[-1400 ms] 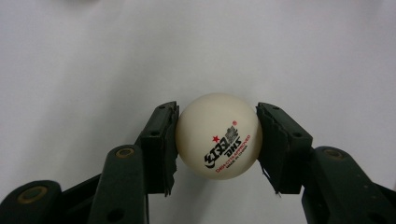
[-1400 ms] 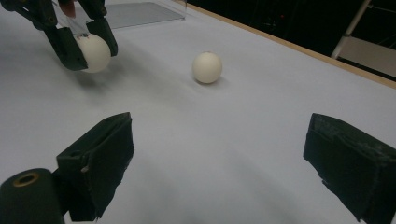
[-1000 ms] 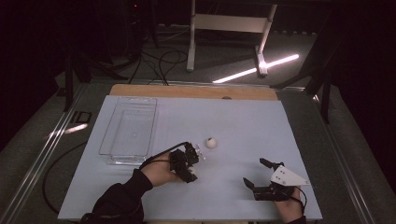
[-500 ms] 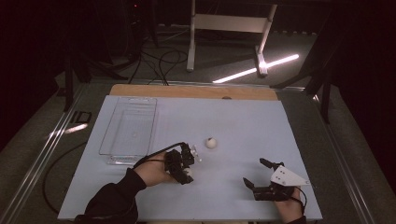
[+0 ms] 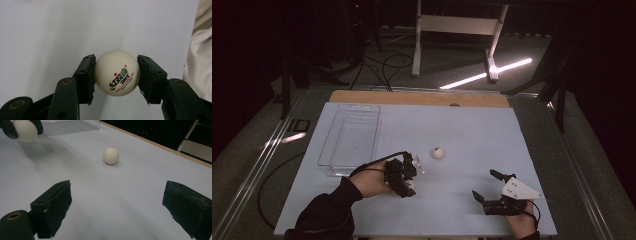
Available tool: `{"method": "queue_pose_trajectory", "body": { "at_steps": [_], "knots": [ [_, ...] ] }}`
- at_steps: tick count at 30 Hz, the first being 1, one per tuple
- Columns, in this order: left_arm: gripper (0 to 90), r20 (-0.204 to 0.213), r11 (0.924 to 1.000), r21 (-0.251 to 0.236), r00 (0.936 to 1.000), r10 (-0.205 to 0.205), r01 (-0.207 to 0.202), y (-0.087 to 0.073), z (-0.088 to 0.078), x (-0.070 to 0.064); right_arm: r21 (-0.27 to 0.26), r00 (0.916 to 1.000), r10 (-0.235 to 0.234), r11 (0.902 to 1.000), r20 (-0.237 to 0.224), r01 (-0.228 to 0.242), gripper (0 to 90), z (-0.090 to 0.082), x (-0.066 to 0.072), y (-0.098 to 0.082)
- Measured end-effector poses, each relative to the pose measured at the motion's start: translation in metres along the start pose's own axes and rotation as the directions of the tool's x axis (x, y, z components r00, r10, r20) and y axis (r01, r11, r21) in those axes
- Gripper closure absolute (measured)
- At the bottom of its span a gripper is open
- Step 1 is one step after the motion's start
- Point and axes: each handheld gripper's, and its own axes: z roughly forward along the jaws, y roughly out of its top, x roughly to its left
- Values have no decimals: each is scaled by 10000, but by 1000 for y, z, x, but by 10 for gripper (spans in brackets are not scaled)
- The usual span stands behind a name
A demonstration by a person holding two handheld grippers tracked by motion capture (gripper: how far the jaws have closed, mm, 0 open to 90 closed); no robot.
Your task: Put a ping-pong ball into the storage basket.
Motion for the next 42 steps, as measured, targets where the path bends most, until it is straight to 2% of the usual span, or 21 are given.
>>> {"method": "queue_pose_trajectory", "body": {
  "at_steps": [19,42],
  "knots": [
    [518,-147,9993,-87,9992,360,-361,-2,-29,3,18,10000,-14,10000,9,13,85,0,0,0],
    [518,-433,9980,-348,9978,506,-522,-6,-57,7,-4,10000,-1,10000,-12,1,85,0,0,0]
  ]
}}
